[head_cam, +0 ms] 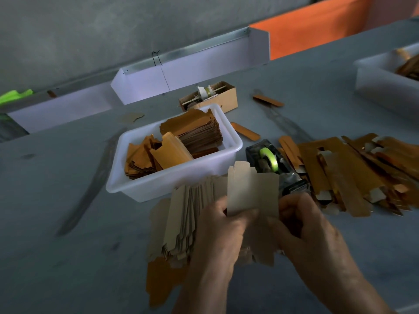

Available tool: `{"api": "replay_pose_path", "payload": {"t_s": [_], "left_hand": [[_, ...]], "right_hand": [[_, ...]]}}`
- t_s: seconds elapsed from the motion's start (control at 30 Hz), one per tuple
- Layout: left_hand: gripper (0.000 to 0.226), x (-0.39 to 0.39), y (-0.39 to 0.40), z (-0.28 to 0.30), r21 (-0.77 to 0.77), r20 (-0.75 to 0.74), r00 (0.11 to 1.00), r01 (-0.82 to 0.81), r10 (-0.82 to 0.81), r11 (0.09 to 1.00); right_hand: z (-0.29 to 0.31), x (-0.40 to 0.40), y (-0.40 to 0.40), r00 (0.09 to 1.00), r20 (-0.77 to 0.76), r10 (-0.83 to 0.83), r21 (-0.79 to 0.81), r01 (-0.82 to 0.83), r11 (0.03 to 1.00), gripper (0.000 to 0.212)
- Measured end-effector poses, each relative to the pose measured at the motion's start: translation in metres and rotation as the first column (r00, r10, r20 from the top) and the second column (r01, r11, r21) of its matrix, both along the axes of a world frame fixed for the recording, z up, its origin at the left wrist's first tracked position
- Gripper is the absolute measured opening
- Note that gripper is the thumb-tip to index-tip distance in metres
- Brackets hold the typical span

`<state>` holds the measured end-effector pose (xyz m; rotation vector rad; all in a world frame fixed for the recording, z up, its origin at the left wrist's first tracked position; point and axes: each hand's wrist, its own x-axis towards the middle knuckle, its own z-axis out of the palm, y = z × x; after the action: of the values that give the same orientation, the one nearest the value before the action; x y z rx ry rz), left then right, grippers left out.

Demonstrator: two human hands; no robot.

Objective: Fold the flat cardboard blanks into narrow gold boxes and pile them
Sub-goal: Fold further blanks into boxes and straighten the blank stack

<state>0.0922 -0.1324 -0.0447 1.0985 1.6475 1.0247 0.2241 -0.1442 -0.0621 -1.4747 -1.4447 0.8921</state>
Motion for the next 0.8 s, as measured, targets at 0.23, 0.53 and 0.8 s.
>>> {"api": "replay_pose_path", "payload": {"t_s": [0.23,0.53,0.8], "left_hand": [[0.009,0.000,-0.003,0.007,-0.053,0.047,0.998,0.046,-0.043,0.998],[0.019,-0.002,-0.006,0.011,0.001,-0.036,0.974,0.224,-0.224,0.975],[0.014,-0.004,-0.009,0.014,-0.142,0.039,0.917,0.399,-0.398,0.906]], "right_hand": [[0.007,-0.010,-0.004,0.944,-0.261,0.202,0.031,-0.201,0.979,0.031],[0.004,-0.006,0.001,0.960,-0.236,0.152,-0.055,-0.169,0.984,0.007],[0.006,0.006,0.008,0.767,-0.640,0.032,-0.264,-0.259,0.929,0.031]]}}
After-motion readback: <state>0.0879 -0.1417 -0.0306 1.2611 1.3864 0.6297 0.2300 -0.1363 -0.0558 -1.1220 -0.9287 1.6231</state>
